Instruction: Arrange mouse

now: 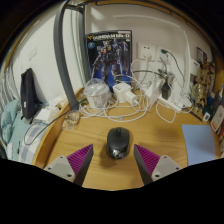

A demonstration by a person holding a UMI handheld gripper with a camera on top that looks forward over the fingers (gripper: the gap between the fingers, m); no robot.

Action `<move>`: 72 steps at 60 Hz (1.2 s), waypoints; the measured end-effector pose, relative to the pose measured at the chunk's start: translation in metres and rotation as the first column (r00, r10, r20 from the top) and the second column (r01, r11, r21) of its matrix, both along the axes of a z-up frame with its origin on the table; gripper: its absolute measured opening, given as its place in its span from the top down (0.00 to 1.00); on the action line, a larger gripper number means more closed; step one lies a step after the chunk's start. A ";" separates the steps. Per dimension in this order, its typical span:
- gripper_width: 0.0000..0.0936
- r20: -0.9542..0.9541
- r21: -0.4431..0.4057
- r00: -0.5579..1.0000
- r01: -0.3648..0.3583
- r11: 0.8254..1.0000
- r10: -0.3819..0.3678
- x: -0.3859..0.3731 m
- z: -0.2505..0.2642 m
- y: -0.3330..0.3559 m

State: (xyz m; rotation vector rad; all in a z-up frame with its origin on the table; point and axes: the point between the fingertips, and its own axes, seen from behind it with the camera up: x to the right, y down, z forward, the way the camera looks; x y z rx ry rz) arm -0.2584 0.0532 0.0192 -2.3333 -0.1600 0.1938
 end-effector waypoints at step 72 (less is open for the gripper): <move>0.68 0.119 0.154 0.991 0.037 0.987 -0.056 0.142 0.174 0.073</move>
